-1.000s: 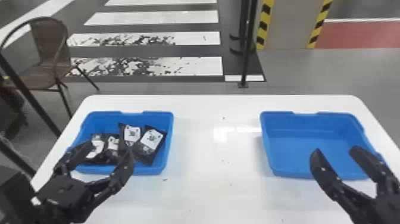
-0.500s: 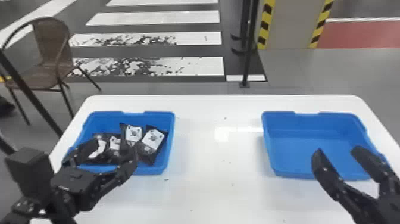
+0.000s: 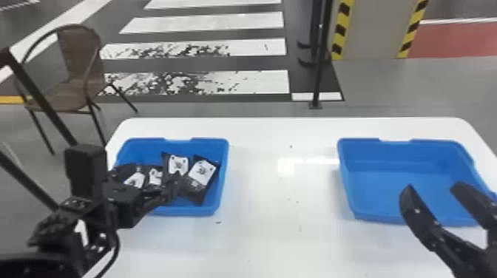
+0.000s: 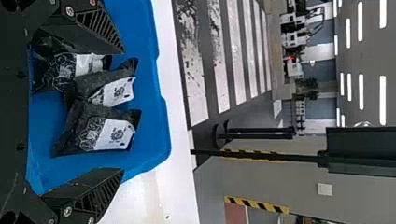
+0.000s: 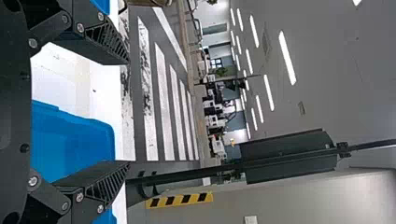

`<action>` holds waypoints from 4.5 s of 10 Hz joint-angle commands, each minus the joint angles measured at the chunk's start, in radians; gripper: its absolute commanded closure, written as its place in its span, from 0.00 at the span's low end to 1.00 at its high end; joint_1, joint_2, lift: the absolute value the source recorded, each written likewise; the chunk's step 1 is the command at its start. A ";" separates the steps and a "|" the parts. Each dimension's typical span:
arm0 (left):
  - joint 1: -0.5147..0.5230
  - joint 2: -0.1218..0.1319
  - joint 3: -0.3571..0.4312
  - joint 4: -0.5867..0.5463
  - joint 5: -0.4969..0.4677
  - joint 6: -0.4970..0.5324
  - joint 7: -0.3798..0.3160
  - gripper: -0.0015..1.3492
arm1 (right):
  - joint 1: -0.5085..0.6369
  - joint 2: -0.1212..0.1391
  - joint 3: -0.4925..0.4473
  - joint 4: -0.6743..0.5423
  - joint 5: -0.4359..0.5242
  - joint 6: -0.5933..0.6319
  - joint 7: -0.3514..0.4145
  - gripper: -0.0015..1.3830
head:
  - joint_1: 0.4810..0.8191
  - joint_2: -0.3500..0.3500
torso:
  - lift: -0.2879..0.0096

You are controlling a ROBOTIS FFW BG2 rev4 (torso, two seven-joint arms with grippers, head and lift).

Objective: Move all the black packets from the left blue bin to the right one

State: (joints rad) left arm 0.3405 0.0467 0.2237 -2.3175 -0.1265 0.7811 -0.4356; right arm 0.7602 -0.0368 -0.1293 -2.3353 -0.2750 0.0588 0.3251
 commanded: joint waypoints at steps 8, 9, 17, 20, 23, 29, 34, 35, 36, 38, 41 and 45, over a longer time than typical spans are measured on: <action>-0.358 0.099 -0.188 0.338 -0.107 0.323 -0.060 0.10 | -0.019 0.000 0.016 0.017 -0.004 0.000 0.000 0.21 | 0.63 0.61 | 0.50; -0.382 0.113 -0.216 0.358 -0.123 0.340 -0.068 0.10 | -0.024 0.000 0.018 0.022 -0.006 0.000 0.000 0.21 | 0.63 0.61 | 0.50; -0.539 0.156 -0.383 0.606 -0.201 0.372 -0.091 0.11 | -0.046 0.000 0.036 0.052 -0.022 0.000 0.000 0.21 | 0.63 0.58 | 0.50; -0.564 0.151 -0.391 0.679 -0.199 0.372 -0.094 0.49 | -0.046 -0.002 0.040 0.054 -0.022 0.000 0.002 0.21 | 0.63 0.59 | 0.50; -0.554 0.151 -0.389 0.677 -0.185 0.323 -0.106 0.67 | -0.046 -0.003 0.038 0.054 -0.030 0.000 0.005 0.21 | 0.63 0.59 | 0.50; -0.299 0.148 -0.182 0.208 -0.151 0.282 -0.141 0.89 | -0.036 -0.008 0.042 0.012 -0.106 0.069 0.020 0.21 | 0.63 0.61 | 0.50; -0.095 0.113 -0.172 0.105 0.035 0.043 -0.193 0.89 | -0.174 -0.020 0.054 0.027 -0.265 0.336 0.132 0.22 | 0.63 0.62 | 0.50; -0.085 0.113 -0.200 0.105 0.057 0.021 -0.195 0.89 | -0.223 -0.026 0.065 0.074 -0.275 0.339 0.153 0.22 | 0.63 0.62 | 0.50; -0.078 0.116 -0.232 0.105 0.077 0.012 -0.195 0.89 | -0.284 -0.029 0.069 0.174 -0.303 0.331 0.178 0.22 | 0.63 0.61 | 0.50; -0.085 0.125 -0.309 0.105 0.120 -0.006 -0.195 0.89 | -0.355 -0.048 0.089 0.268 -0.367 0.331 0.183 0.22 | 0.63 0.53 | 0.50; -0.120 0.136 -0.359 0.112 0.174 -0.006 -0.193 0.89 | -0.422 -0.067 0.161 0.341 -0.445 0.331 0.181 0.22 | 0.63 0.46 | 0.50; -0.156 0.139 -0.403 0.142 0.252 -0.006 -0.190 0.89 | -0.500 -0.090 0.227 0.437 -0.475 0.322 0.164 0.22 | 0.63 0.49 | 0.50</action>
State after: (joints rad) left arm 0.1879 0.1859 -0.1672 -2.1800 0.1167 0.7758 -0.6260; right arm 0.2697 -0.1241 0.0922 -1.9125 -0.7488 0.3820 0.4899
